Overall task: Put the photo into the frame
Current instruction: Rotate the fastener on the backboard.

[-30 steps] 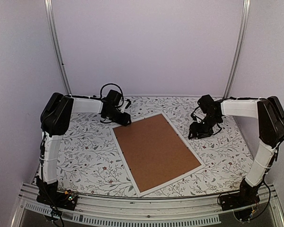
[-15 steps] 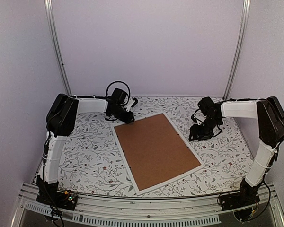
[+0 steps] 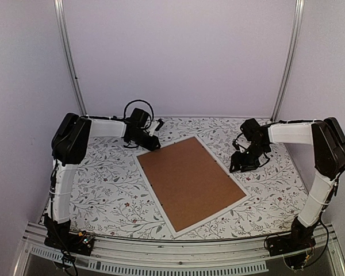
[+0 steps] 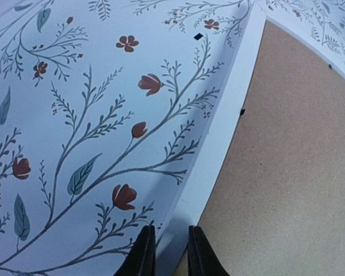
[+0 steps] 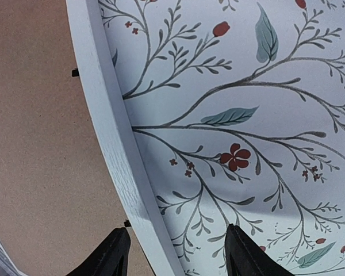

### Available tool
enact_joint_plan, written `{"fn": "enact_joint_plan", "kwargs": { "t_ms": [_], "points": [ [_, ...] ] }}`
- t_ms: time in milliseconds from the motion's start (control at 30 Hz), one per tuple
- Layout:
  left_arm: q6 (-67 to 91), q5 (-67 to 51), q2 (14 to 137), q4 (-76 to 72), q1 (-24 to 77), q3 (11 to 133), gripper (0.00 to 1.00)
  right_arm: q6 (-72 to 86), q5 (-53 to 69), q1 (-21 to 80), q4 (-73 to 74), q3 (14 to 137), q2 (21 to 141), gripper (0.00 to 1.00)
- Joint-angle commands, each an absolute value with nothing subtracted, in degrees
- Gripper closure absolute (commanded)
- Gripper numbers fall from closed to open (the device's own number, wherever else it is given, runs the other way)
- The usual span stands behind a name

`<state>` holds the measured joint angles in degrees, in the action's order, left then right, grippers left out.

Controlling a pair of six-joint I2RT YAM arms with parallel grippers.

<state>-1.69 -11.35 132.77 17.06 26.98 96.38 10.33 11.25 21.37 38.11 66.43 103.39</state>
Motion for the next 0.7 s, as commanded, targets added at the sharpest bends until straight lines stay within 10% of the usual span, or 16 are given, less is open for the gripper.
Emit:
{"fn": "enact_joint_plan", "kwargs": {
  "t_ms": [0, 267, 667],
  "points": [
    [1.83, -6.81, 134.57, 25.55, 25.21, 90.53, 0.80, 10.56, 11.27, 21.18, 37.40, 66.18, 103.15, 0.40],
    [0.77, -2.06, 135.21, 27.41, 24.85, 89.80, 0.72, 10.57, 11.34, 21.12, 37.27, 65.98, 103.45, 0.40],
    [11.65, -4.19, 129.29, 30.10, 22.43, 80.88, 0.92, 10.62, 11.71, 20.92, 37.77, 67.10, 104.00, 0.40]
  ]
}}
